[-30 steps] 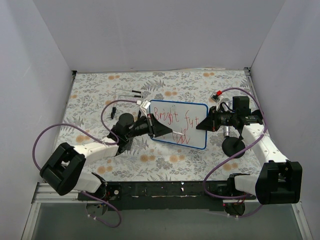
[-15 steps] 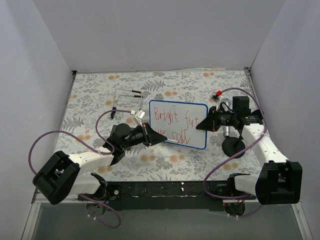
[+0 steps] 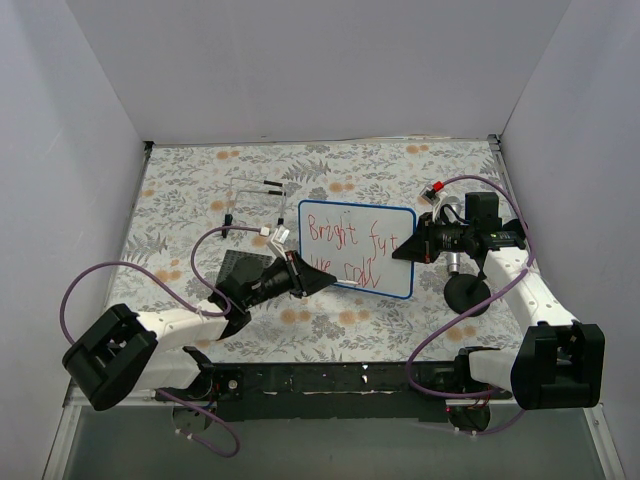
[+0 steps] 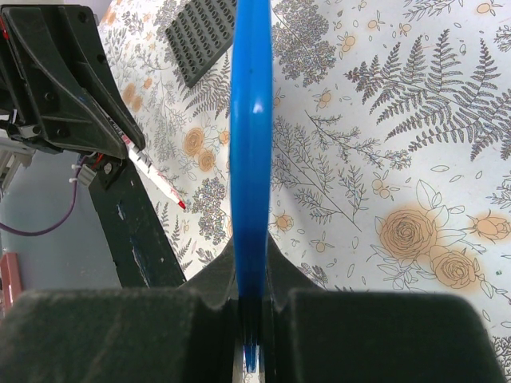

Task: Write a sentence on the whiteboard
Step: Write with the whiteboard marker without the cap on the whiteboard.

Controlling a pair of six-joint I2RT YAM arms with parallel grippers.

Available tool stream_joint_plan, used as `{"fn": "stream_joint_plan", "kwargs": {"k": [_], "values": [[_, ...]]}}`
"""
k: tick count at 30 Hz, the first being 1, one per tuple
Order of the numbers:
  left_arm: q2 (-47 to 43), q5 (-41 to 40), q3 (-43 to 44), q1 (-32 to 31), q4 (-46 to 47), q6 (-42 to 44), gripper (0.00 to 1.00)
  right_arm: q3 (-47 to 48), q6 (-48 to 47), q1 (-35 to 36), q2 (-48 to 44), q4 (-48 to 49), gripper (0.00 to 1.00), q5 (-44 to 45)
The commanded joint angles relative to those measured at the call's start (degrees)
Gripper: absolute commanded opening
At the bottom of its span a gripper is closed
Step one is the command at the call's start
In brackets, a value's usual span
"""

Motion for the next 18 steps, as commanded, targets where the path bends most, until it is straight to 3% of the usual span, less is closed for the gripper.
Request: {"fn": "stream_joint_plan", "kwargs": {"k": [1, 18], "values": [[-1.2, -3.5, -0.3, -1.2, 2.1, 0.8, 0.00, 0.3, 0.1, -0.2, -2.1, 2.2, 0.01, -3.5], [-0.5, -7.7, 0.1, -4.2, 1.6, 1.8, 0.00, 0.1, 0.2, -0.2, -2.1, 2.4, 0.01, -3.6]]}}
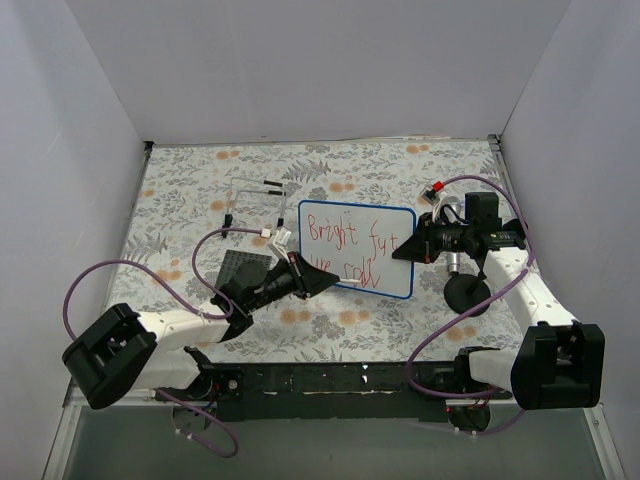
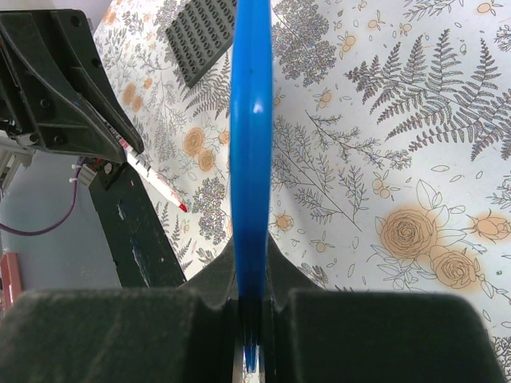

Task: Write a sentence on the whiteboard
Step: Write with the whiteboard marker without the cap on the whiteboard.

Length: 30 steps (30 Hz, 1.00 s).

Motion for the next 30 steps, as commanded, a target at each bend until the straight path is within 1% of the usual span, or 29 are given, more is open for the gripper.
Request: {"fn": "stream_joint_plan", "kwargs": {"k": [1, 11, 21, 30], "values": [[0.1, -2.9, 0.4, -1.3, 0.1, 1.3, 0.00, 0.1, 0.2, -0.2, -2.0, 2.4, 0.01, -3.6], [8.0, -1.7, 6.9, -3.6, 1.5, 3.2, 0.00, 0.2, 0.2, -0.4, -2.2, 2.3, 0.01, -3.7], [14.5, -0.2, 12.5, -3.7, 2.2, 4.1, 0.00, 0.1, 0.3, -0.4, -2.2, 2.4, 0.01, -3.7], [16.0, 0.9, 14.5, -3.6, 2.9, 4.5, 0.00, 0.1, 0.3, -0.4, -2.4, 2.4, 0.01, -3.7]]}}
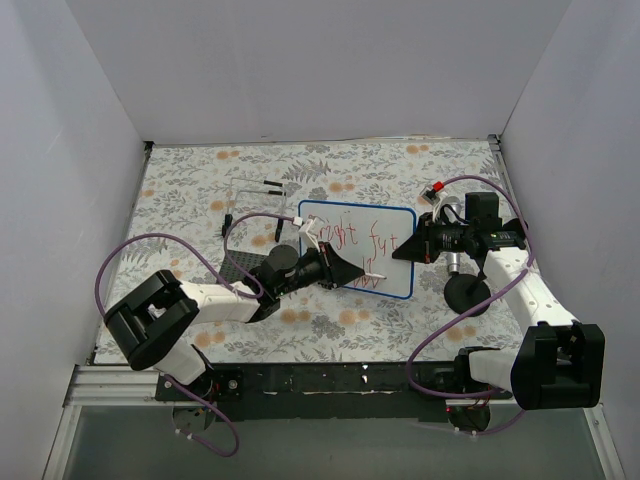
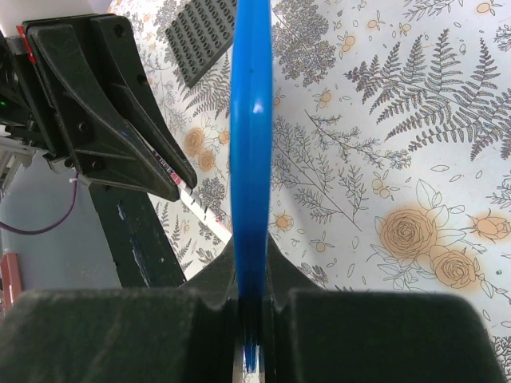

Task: Write a sentence on the whiteboard
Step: Write with the whiteboard marker without the cap on the whiteboard.

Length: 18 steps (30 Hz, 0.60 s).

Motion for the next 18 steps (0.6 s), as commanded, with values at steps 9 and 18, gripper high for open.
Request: {"fn": "stream_joint_plan", "kwargs": {"k": [9, 18], "values": [[-0.4, -1.7, 2.2, 0.5, 0.7, 2.3, 0.00, 0.1, 0.3, -0.5, -2.5, 2.4, 0.01, -3.8], [-1.1, -2.7, 2.8, 2.2, 0.5, 2.5, 0.00, 0.0, 0.3, -0.4, -2.6, 2.5, 0.01, -3.8]]}}
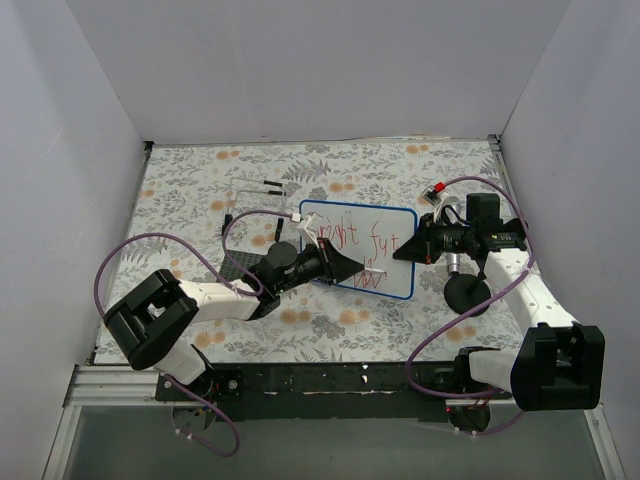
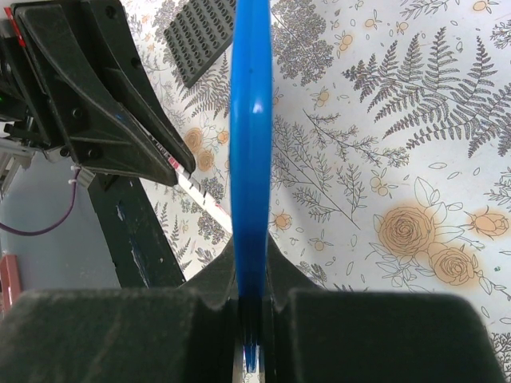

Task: Write a sentence on the whiteboard
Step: Write with the whiteboard marker without the cap on the whiteboard.

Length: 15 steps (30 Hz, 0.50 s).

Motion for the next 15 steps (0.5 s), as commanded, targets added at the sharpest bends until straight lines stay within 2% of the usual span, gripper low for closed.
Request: {"fn": "stream_joint_plan", "kwargs": {"k": [1, 15], "values": [[-1.3, -2.3, 2.0, 1.3, -0.2, 1.5, 0.00, 0.5, 0.3, -0.2, -2.1, 2.4, 0.01, -3.7], [-3.5, -1.5, -1.2, 3.0, -4.6, 1.9, 0.00, 0.5, 0.3, -0.3, -2.1, 2.4, 0.01, -3.9]]}}
